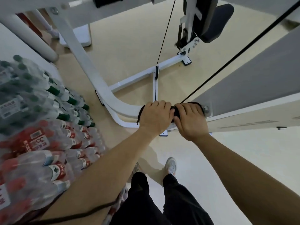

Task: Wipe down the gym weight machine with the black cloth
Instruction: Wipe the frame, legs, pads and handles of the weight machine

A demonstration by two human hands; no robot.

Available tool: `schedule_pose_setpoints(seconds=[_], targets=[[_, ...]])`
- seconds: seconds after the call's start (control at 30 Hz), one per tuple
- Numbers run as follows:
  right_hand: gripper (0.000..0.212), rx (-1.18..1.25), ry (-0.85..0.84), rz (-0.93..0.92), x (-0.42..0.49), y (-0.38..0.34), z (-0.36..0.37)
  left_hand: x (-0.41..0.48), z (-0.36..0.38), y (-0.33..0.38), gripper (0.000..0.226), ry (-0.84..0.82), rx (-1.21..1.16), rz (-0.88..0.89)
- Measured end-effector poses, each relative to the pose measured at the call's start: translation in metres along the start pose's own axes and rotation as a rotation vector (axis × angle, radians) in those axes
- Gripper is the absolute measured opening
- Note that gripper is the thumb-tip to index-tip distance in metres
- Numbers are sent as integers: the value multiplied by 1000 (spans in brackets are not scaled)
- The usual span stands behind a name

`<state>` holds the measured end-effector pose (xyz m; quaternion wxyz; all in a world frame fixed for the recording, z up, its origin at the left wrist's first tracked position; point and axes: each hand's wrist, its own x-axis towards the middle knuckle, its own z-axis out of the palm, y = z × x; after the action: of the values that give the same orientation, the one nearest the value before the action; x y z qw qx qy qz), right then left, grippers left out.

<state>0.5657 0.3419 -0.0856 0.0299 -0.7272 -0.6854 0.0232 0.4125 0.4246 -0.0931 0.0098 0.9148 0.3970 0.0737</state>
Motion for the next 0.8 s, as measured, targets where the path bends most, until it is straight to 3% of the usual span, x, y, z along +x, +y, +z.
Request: schedule_pose_setpoints(seconds=[0.13,0.37,0.6,0.8], targets=[[42,-37,19,71,5,-29,2,-11,-4,-22,40,-52,-16,15],[44,33,-47,-100,38,-95,4,-36,-10,-109,41,72,58,74],[42,7,5,-101,16,-29,4,-21,1,-38,37,27,42,-100],[42,-50,-24,16,4,-3,0,-3,1,4,39,-46,13,-70]])
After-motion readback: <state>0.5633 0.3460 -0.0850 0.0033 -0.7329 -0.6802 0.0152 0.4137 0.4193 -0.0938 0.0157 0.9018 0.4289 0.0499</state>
